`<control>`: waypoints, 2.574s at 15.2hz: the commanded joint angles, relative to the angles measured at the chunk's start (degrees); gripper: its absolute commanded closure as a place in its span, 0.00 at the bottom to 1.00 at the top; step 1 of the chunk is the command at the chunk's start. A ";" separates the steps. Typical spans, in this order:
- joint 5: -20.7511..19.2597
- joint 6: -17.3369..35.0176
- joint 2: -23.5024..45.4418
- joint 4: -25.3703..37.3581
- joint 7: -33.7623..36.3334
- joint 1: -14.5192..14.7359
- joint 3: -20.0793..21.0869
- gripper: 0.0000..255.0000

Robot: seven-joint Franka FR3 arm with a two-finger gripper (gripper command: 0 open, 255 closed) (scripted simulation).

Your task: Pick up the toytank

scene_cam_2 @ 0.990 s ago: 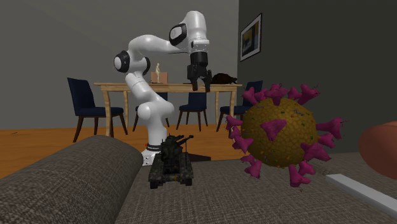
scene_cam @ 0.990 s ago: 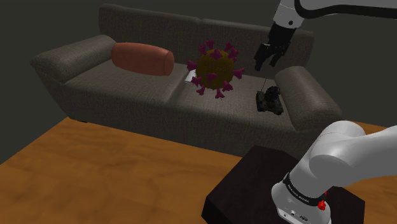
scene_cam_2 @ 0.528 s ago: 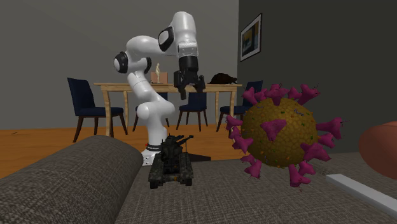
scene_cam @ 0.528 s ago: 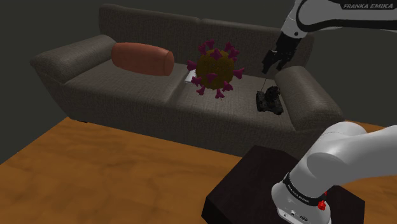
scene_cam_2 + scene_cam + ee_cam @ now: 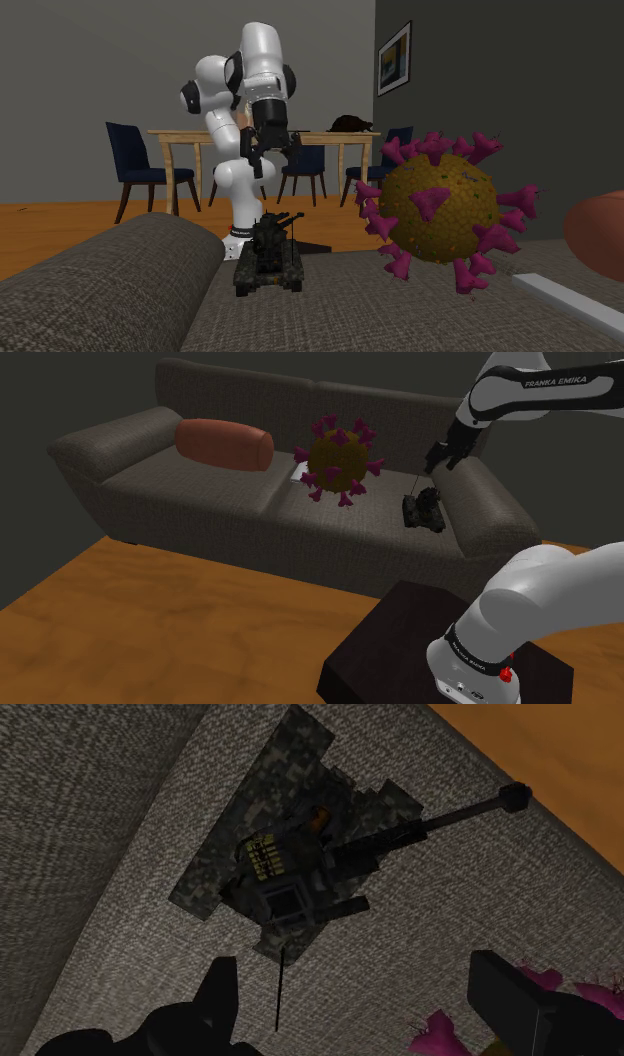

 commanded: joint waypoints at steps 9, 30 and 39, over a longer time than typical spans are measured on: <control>-1.18 8.63 4.07 -3.05 -2.55 -0.69 -5.86 0.00; -0.37 3.39 2.81 0.94 -2.55 -0.50 -4.30 1.00; 0.61 -2.18 2.20 5.87 -2.67 -0.12 -2.81 1.00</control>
